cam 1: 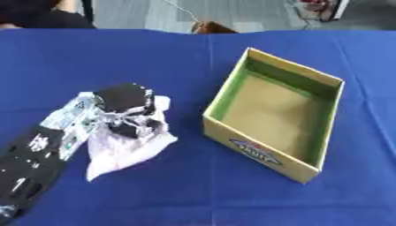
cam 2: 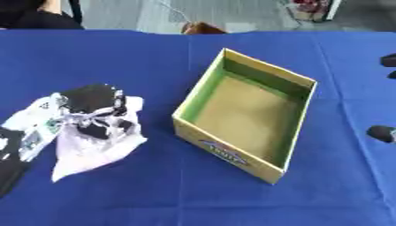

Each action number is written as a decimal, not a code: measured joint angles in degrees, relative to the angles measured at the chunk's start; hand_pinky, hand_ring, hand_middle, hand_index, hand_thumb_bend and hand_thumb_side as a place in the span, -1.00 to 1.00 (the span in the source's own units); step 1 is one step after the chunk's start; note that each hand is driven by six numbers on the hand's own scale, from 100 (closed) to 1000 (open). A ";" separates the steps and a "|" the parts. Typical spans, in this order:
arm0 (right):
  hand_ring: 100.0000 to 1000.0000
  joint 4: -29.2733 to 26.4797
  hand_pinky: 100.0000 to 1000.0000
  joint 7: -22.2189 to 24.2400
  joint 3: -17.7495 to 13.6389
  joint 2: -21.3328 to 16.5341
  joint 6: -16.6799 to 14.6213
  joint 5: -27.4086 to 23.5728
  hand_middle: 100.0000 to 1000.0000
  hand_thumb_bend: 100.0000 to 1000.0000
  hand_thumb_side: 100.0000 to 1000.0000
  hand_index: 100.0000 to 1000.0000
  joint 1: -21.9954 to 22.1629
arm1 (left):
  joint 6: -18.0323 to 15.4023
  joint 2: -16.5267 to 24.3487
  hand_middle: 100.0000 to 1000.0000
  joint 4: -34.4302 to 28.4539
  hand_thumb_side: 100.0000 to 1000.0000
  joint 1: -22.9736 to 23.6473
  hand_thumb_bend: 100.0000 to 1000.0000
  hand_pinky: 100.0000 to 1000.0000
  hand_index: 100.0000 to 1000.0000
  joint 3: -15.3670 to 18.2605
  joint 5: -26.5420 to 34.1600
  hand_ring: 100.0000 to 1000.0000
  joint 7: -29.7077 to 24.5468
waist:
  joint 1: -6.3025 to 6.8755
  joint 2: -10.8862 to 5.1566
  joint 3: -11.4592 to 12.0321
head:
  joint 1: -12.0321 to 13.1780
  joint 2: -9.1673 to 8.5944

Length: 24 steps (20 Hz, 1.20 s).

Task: Pick up objects on the table and place them in the box.

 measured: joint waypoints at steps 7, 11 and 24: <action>0.46 0.00 0.23 -0.07 0.00 0.00 0.11 0.00 0.74 0.37 0.16 0.84 0.00 | 0.11 0.08 -1.00 -0.29 -0.77 -0.02 -1.00 -1.00 -1.00 -0.03 0.48 -1.00 -1.13 | 0.00 0.00 0.00 | 0.01 0.00; 0.46 0.00 0.23 -0.07 -0.01 0.00 0.12 0.02 0.74 0.38 0.15 0.84 0.00 | -0.51 1.27 -1.00 -1.03 -0.80 -0.51 -1.00 -1.00 -1.00 -0.66 0.93 -1.00 -1.97 | 0.11 0.00 -0.04 | 0.01 0.00; 0.46 0.28 0.23 0.01 -0.01 -0.09 0.19 0.35 0.74 0.40 0.15 0.84 0.04 | 0.00 17.31 -1.00 -15.86 -0.85 -9.24 -1.00 -1.00 -1.00 -1.35 18.36 -1.00 -9.32 | 1.46 -0.78 0.41 | -0.03 0.00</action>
